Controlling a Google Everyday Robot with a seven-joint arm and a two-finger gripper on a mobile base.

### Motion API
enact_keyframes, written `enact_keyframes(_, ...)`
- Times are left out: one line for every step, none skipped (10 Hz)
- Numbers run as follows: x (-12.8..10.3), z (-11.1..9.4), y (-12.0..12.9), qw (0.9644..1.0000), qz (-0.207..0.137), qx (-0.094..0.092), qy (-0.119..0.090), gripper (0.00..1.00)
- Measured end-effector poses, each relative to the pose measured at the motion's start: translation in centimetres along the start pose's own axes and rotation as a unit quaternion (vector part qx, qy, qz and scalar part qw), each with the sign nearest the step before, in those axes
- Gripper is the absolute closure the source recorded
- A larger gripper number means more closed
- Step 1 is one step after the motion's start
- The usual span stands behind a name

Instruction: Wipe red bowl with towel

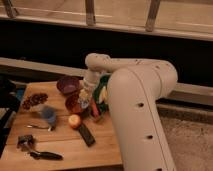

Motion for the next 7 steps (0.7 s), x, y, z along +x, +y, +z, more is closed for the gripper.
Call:
enact_keyframes(-1.1, 0.3, 0.0, 0.9999, -0.009, -0.002, -0.007, 1.00)
enact_keyframes(-2.5, 0.6, 0.2, 0.9998, -0.017, -0.004, -0.013, 1.00)
enact_keyframes(-4.8, 1.5, 0.9, 0.9994, -0.029, -0.012, -0.015, 1.00)
enact_keyframes(-6.3, 2.1, 1.4, 0.9992, -0.035, -0.015, -0.014, 1.00)
enact_keyframes(-7.7, 2.8, 2.1, 0.9989, -0.040, -0.020, -0.010, 1.00)
enact_keyframes(-8.7, 3.2, 2.4, 0.9989, -0.040, -0.025, -0.007, 1.00)
enact_keyframes(-9.2, 3.4, 2.6, 0.9989, -0.037, -0.029, -0.007, 1.00)
